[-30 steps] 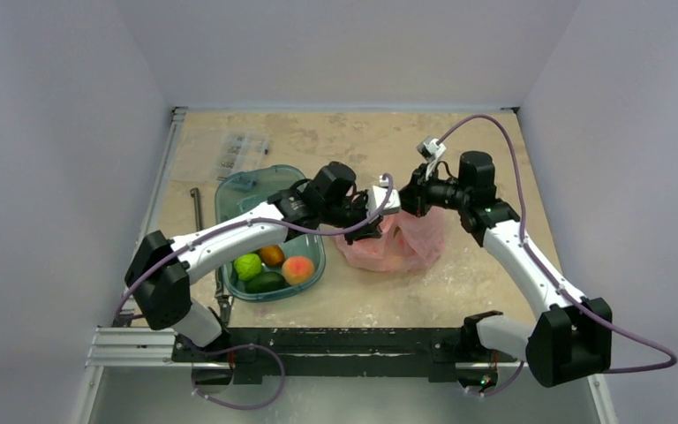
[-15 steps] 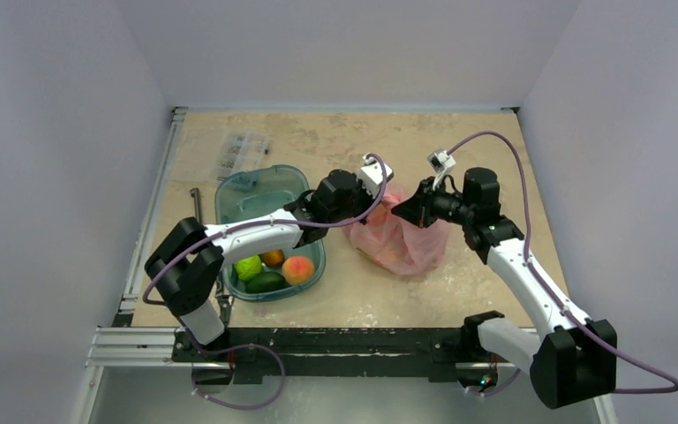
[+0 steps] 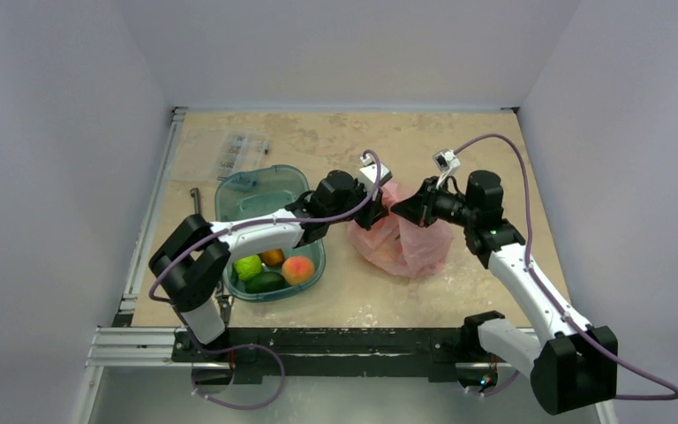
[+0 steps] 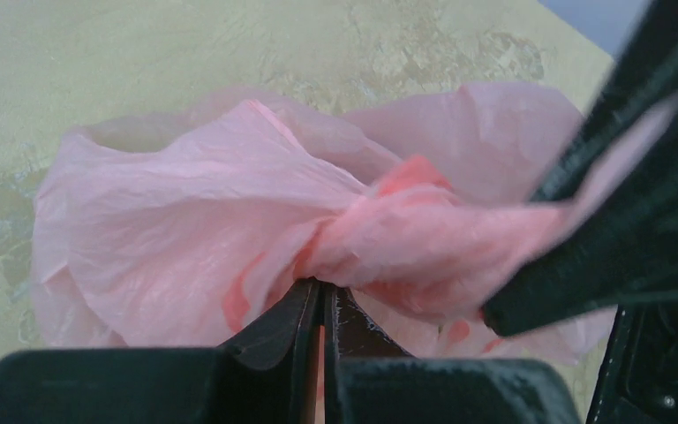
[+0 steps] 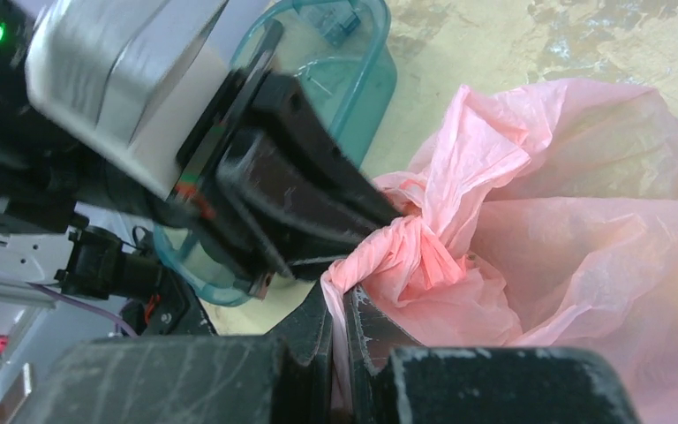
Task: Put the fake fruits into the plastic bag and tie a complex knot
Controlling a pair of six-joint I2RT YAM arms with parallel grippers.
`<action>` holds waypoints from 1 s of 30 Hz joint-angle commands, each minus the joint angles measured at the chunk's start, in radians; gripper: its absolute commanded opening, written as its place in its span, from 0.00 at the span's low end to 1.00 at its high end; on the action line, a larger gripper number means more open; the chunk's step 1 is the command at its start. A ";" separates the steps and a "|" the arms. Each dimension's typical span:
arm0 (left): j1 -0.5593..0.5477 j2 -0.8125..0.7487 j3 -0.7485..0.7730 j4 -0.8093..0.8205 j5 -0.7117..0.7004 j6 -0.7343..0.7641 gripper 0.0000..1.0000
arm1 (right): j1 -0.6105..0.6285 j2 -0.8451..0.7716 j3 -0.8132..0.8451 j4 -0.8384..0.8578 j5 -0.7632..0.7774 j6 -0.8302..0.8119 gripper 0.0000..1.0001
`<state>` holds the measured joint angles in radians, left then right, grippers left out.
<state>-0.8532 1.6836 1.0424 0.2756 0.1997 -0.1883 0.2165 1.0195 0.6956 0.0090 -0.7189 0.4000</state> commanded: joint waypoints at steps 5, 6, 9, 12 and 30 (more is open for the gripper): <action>0.094 0.131 0.161 0.071 0.152 -0.201 0.00 | -0.003 -0.090 0.109 -0.202 -0.032 -0.281 0.09; 0.095 0.130 0.154 0.093 0.180 -0.212 0.00 | -0.006 -0.081 0.160 -0.248 -0.035 -0.301 0.19; 0.095 0.119 0.131 0.109 0.199 -0.233 0.00 | -0.022 -0.029 0.303 -0.345 -0.078 -0.342 0.66; 0.095 0.104 0.114 0.108 0.190 -0.237 0.00 | -0.095 0.044 0.428 -0.386 -0.125 -0.329 0.85; 0.090 0.151 0.163 0.080 0.220 -0.298 0.00 | -0.244 0.472 0.410 -0.747 -0.289 -0.740 0.73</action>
<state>-0.7601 1.8107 1.1538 0.3126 0.3744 -0.4282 -0.0330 1.4940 1.1290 -0.6205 -0.8886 -0.2272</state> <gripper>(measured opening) 0.018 0.711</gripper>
